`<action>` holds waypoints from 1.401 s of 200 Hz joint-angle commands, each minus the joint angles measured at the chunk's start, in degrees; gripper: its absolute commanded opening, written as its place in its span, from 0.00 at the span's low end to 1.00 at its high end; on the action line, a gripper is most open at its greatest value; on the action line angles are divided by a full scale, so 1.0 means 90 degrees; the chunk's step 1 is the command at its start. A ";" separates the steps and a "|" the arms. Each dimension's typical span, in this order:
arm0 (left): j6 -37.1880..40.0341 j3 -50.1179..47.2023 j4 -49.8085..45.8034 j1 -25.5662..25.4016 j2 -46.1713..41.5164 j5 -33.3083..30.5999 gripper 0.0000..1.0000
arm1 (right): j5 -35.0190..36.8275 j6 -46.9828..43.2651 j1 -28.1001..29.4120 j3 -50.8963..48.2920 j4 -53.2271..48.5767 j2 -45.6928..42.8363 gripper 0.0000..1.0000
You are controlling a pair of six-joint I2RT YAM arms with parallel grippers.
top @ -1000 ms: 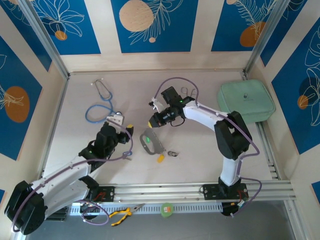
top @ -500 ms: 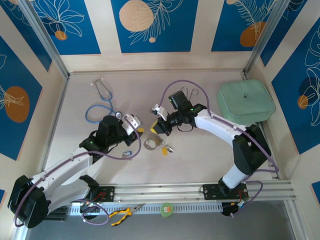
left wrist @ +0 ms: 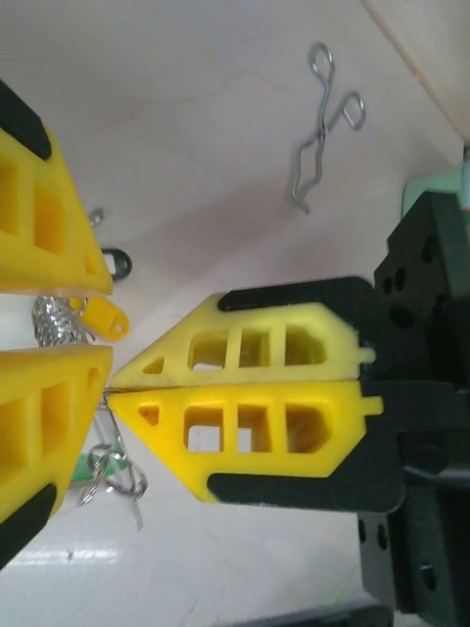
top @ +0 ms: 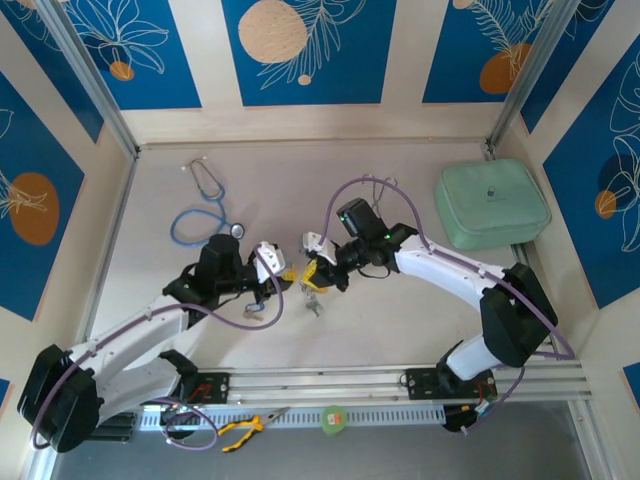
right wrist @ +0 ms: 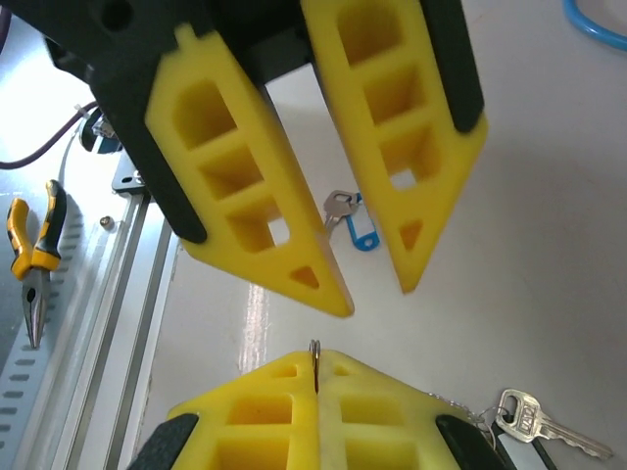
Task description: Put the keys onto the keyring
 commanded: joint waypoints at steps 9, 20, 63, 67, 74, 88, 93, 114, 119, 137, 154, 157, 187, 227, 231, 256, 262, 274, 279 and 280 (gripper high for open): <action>0.0157 -0.0208 0.0279 0.0030 0.0104 0.0805 0.24 | -0.0143 -0.0282 0.0050 -0.0094 0.0079 -0.0203 0.00; 0.0150 -0.0239 0.0217 0.0031 0.0090 0.0839 0.26 | -0.0059 -0.0287 0.0061 -0.0113 0.0079 -0.0222 0.00; 0.0063 -0.0385 0.0249 0.0039 0.0050 0.0867 0.32 | -0.0109 -0.0287 0.0096 -0.0165 0.0119 -0.0286 0.00; 0.0034 -0.0388 0.0287 0.0039 0.0071 0.0880 0.32 | -0.0159 -0.0285 0.0096 -0.0172 0.0157 -0.0295 0.00; -0.0008 -0.0389 0.0372 0.0036 0.0127 0.0912 0.32 | -0.0232 -0.0272 0.0103 -0.0174 0.0212 -0.0305 0.00; -0.0093 -0.0380 0.0555 0.0039 0.0253 0.0938 0.30 | -0.0389 -0.0289 0.0142 -0.0174 0.0259 -0.0308 0.00; -0.0123 -0.0372 0.0603 0.0033 0.0295 0.0955 0.29 | -0.0413 -0.0305 0.0157 -0.0174 0.0272 -0.0298 0.00; -0.0286 -0.0363 0.0766 0.0033 0.0409 0.0953 0.26 | -0.0404 -0.0341 0.0227 -0.0146 0.0284 -0.0229 0.00; -0.0326 -0.0378 0.0772 0.0038 0.0410 0.0981 0.26 | -0.0401 -0.0358 0.0241 -0.0129 0.0266 -0.0212 0.00; -0.0416 -0.0470 0.0799 0.0032 0.0352 0.1129 0.23 | -0.0364 -0.0355 0.0269 -0.0125 0.0302 -0.0171 0.00; -0.0570 -0.0571 0.0959 0.0025 0.0270 0.1230 0.19 | -0.0373 -0.0351 0.0309 -0.0099 0.0312 -0.0138 0.00; -0.0609 -0.0589 0.0991 0.0025 0.0251 0.1238 0.19 | -0.0378 -0.0356 0.0315 -0.0089 0.0300 -0.0126 0.00; -0.0839 -0.0749 0.1382 0.0021 0.0117 0.1239 0.09 | -0.0377 -0.0420 0.0359 -0.0038 0.0207 -0.0071 0.00; -0.0835 -0.0837 0.1567 0.0019 0.0101 0.1298 0.00 | -0.0747 -0.0035 0.0103 -0.0188 0.0391 -0.0317 0.18; -0.0837 -0.0855 0.1595 -0.0003 0.0106 0.1307 0.00 | -0.0880 0.0088 0.0008 -0.0249 0.0487 -0.0398 0.21; -0.0580 -0.1148 0.2221 -0.0106 0.0102 0.1418 0.00 | -0.1424 0.0719 -0.0482 -0.0790 0.1112 -0.0940 0.27; -0.0513 -0.1266 0.2534 -0.0143 0.0085 0.1420 0.00 | -0.1409 0.0712 -0.0500 -0.0915 0.1161 -0.1029 0.27; -0.0488 -0.1484 0.3048 -0.0184 0.0057 0.1361 0.00 | -0.1289 0.0588 -0.0422 -0.1101 0.1182 -0.1120 0.27; -0.0484 -0.1536 0.3178 -0.0193 0.0057 0.1341 0.00 | -0.1222 0.0524 -0.0378 -0.1152 0.1186 -0.1138 0.27; -0.0481 -0.1548 0.3208 -0.0189 0.0052 0.1339 0.00 | -0.1202 0.0517 -0.0366 -0.1161 0.1189 -0.1139 0.27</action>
